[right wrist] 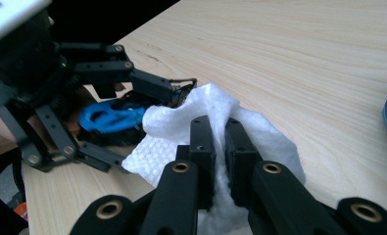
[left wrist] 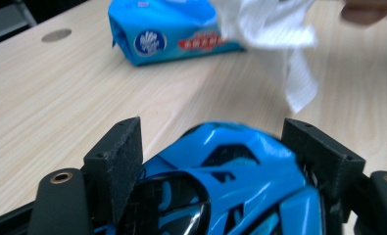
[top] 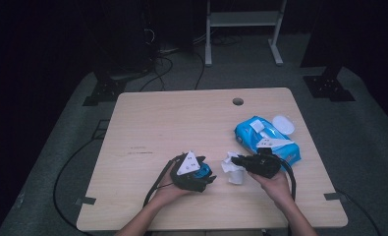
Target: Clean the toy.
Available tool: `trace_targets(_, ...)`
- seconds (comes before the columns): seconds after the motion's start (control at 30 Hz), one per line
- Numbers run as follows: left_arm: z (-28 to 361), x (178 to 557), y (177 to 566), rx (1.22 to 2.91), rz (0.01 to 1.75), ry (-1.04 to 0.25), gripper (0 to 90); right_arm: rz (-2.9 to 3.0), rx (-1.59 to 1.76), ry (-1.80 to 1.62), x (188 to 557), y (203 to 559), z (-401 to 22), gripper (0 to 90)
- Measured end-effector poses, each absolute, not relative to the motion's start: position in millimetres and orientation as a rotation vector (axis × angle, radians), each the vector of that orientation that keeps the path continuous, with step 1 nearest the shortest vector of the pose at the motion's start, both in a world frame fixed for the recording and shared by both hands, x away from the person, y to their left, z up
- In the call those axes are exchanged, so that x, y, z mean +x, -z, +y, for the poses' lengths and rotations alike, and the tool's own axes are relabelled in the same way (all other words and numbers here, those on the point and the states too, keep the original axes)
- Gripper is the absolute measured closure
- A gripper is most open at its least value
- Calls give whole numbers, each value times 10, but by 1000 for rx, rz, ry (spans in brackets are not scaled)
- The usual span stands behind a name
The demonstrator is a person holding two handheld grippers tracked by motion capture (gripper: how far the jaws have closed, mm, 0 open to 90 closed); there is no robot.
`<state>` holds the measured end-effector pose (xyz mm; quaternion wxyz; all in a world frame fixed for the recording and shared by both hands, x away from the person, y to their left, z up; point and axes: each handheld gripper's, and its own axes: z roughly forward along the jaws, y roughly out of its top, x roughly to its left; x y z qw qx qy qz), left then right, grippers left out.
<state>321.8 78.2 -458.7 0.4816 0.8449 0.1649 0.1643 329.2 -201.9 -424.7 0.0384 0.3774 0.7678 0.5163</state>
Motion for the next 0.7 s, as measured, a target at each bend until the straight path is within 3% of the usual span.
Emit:
trace_targets(0.07,790,3250,4612,2075,431,-383,243,2351,1159,-1586,3291,4244,-2021,839)
trace_targets(0.13,827,3305,4646,2063,477,-339,300,2349,1159,-1589,3291,4243,-2024,839)
trace_targets(0.3,919,3364,4649,2056,526,-336,261,2356,1148,-1580,3284,4245,-2015,835)
trace_targets(0.57,1144,3275,4516,2049,506,-319,250,2379,1113,-1548,3236,4221,-1984,836)
trace_targets(0.7,1307,3214,4488,2063,489,-315,303,2387,1096,-1538,3211,4215,-1980,835)
